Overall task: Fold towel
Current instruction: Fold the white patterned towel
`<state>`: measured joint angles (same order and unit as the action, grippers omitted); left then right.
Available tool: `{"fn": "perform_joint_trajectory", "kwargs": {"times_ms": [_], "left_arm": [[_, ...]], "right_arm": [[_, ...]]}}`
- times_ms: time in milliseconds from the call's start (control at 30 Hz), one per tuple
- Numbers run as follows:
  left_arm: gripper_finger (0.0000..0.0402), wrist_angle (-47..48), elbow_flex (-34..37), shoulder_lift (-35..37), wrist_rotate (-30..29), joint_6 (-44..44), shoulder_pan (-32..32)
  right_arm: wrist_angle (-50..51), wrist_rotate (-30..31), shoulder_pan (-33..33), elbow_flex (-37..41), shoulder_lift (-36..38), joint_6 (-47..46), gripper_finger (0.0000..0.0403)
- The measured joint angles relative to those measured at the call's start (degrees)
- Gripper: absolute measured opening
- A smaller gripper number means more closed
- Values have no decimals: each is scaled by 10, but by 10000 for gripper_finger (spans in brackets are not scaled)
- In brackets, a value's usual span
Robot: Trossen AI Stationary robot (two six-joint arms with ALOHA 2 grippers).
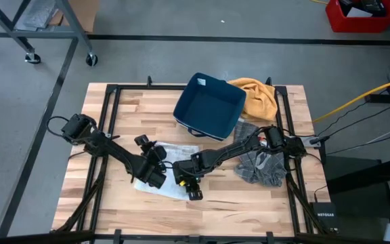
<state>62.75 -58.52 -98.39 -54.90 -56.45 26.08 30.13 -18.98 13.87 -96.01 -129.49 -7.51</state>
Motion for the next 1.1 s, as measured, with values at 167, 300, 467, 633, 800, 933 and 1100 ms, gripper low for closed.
{"fn": "perform_joint_trajectory", "kwargs": {"times_ms": [167, 300, 467, 633, 800, 933, 1100], "left_arm": [[140, 38, 0, 0, 85, -66, 5], [140, 46, -14, 0, 194, -44, 20], [140, 47, -43, 0, 262, 13, 45], [140, 97, -73, 1, 262, 5, 64], [140, 177, -89, 28, 248, -17, 85], [140, 202, -89, 65, 247, -17, 112], [140, 203, -90, 109, 246, -33, 170]], "right_arm": [[0, 4, 0, 0, 0, 0, 159], [0, 8, 0, 0, 0, -2, 159], [-1, 0, -4, -1, 0, -30, 159], [52, -1, -8, -40, 0, -45, 159], [126, 39, -8, -119, -1, -31, 159], [184, 95, -7, -185, -1, -28, 159], [258, 133, -4, -240, 0, -71, 159]]}}
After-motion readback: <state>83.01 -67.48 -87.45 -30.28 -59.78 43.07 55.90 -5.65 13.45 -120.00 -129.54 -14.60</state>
